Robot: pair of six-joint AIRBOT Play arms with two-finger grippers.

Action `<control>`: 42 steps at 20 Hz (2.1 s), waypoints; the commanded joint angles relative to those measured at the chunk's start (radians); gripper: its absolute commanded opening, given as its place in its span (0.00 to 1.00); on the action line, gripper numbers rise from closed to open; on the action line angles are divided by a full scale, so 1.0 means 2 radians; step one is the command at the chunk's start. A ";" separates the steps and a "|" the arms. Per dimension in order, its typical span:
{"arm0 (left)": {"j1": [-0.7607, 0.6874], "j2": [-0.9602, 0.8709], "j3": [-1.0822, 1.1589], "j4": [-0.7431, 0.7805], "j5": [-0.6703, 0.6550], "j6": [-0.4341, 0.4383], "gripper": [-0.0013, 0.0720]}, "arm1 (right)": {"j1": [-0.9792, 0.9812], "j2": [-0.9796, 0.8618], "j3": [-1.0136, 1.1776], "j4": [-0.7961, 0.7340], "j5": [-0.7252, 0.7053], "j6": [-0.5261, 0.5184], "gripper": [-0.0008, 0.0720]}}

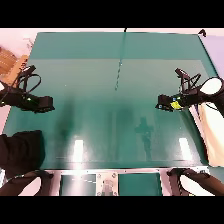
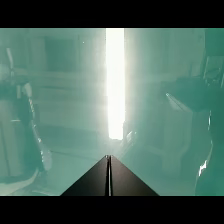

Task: Fold the shirts.

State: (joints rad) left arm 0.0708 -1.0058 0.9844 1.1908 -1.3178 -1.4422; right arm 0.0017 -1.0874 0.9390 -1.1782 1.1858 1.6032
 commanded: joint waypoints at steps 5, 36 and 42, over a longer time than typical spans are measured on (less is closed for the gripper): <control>0.000 0.000 0.000 0.029 -0.017 0.002 0.05 | 0.001 0.000 0.000 0.000 0.000 0.000 0.04; -0.227 -0.001 0.099 0.143 0.079 -0.125 0.05 | 0.001 0.000 0.000 0.000 0.000 0.000 0.04; -0.385 -0.077 0.101 0.077 0.257 -0.125 0.05 | 0.001 0.000 0.000 0.000 0.000 0.000 0.04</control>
State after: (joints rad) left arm -0.5697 -1.0855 1.1698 1.4521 -0.9855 -1.6920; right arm 0.0017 -1.0874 0.9390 -1.1786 1.1858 1.6028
